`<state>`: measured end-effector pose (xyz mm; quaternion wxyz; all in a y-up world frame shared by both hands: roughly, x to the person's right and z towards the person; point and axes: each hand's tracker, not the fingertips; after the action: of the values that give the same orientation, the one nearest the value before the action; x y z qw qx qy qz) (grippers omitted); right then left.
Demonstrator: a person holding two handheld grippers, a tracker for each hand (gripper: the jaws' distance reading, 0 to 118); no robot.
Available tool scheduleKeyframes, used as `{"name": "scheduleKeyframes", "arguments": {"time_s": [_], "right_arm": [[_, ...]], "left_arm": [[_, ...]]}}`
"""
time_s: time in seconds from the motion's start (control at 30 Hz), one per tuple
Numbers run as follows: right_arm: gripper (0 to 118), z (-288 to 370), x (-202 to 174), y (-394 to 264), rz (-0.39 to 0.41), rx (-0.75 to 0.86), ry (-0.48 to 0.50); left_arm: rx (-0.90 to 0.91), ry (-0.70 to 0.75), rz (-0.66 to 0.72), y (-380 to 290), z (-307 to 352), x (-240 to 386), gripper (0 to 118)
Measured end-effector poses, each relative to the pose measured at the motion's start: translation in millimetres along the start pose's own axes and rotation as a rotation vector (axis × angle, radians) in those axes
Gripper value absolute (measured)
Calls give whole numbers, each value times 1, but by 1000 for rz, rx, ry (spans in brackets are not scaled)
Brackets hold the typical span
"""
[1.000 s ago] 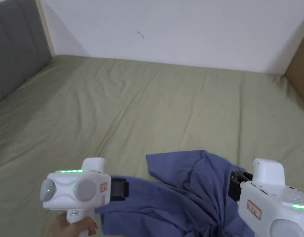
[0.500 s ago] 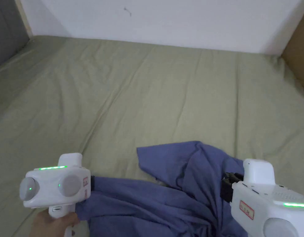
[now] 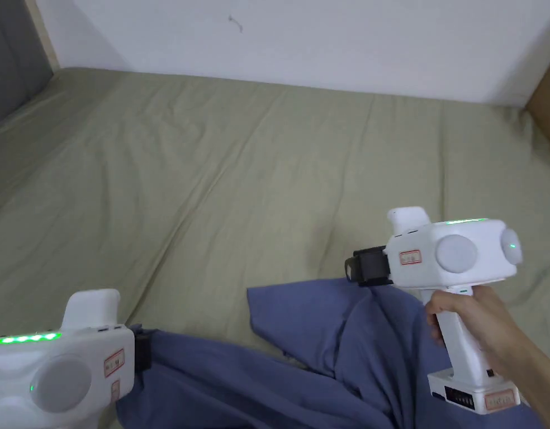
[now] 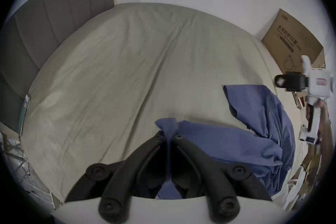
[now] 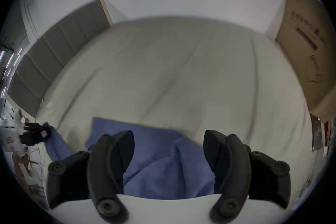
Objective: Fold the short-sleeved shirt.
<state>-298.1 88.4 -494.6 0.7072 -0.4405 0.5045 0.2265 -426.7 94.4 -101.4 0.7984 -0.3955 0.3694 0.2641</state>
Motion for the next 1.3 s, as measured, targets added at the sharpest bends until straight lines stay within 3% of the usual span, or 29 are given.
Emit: {"name": "scheduleKeyframes", "arguments": {"time_s": [0.07,0.13,0.2,0.23,0.3,0.5,0.6,0.83,1.03,1.17,1.3], "right_arm": [[83,-32,6,-8,-11,-108,-51],[73,-52,9,-19,-19,-187,-68],[68,-38,7,-24,-36,-112,-62],[54,-30,3,-25,-44,-90,-72],[1,-25,0,-30,1,-83,-87],[1,25,8,-18,-88,16,-80],[1,79,15,-12,-74,93,-135],[1,222,53,-15,-132,295,-250],[1,333,86,-35,-252,457,-324],[1,382,97,-47,-344,563,-265],[1,404,88,-40,-315,588,-297]], "left_arm": [[-8,3,1,0,-2,0,4],[-15,4,-2,0,-3,0,4],[-19,4,-5,0,-1,-1,3],[-16,2,-9,1,1,0,3],[-11,0,-19,4,4,1,4],[22,-12,-37,15,24,5,3],[71,-11,-58,27,43,7,3],[232,11,-124,67,106,17,3],[353,-1,-161,101,164,27,4],[397,-45,-197,115,196,36,3],[467,-22,-231,133,223,54,3]]}}
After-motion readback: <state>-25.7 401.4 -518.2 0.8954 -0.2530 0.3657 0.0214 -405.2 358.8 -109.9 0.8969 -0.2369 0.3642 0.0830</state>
